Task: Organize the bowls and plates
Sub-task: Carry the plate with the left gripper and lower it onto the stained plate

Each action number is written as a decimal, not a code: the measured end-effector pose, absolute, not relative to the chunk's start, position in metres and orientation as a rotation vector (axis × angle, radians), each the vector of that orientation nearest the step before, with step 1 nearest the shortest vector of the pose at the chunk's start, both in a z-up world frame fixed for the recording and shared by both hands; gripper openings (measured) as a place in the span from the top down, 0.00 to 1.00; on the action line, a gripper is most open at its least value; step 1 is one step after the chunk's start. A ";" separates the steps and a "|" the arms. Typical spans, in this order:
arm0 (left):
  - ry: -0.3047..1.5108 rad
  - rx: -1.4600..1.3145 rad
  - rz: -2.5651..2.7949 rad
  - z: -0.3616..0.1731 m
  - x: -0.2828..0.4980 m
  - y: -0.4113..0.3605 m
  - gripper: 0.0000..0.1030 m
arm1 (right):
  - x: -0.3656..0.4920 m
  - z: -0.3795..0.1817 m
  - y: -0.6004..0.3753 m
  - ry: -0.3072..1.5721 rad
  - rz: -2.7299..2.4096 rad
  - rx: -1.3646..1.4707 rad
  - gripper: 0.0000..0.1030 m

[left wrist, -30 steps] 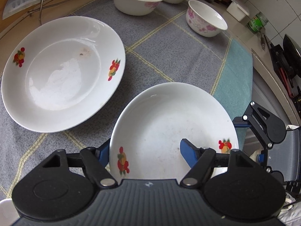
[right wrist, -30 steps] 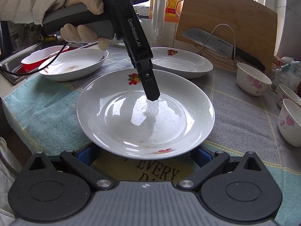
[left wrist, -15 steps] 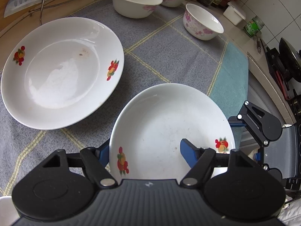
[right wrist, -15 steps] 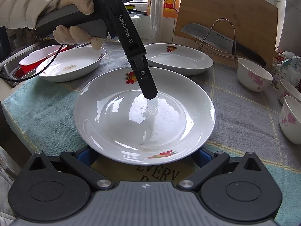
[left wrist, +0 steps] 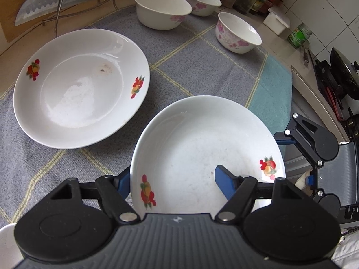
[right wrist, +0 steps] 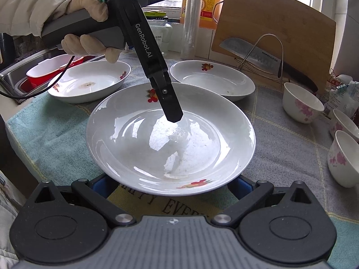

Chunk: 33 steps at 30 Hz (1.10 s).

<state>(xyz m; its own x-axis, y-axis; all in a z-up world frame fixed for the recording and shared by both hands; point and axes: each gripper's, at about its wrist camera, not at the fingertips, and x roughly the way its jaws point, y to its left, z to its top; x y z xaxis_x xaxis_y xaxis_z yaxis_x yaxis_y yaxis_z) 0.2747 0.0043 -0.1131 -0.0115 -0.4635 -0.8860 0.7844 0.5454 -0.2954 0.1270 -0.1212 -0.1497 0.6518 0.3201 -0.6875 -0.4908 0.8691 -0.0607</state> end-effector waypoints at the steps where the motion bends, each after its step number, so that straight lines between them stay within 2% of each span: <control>1: 1.223 0.325 -1.012 -0.111 0.275 0.006 0.28 | 0.128 -0.149 -0.121 0.727 0.470 -0.252 0.00; 22: 1.146 0.170 -0.793 -0.075 0.272 0.108 0.28 | 0.169 -0.121 -0.063 0.658 0.701 -0.366 0.00; 33: 1.148 0.078 -0.647 -0.079 0.265 0.175 0.28 | 0.196 -0.125 -0.010 0.649 0.859 -0.414 0.00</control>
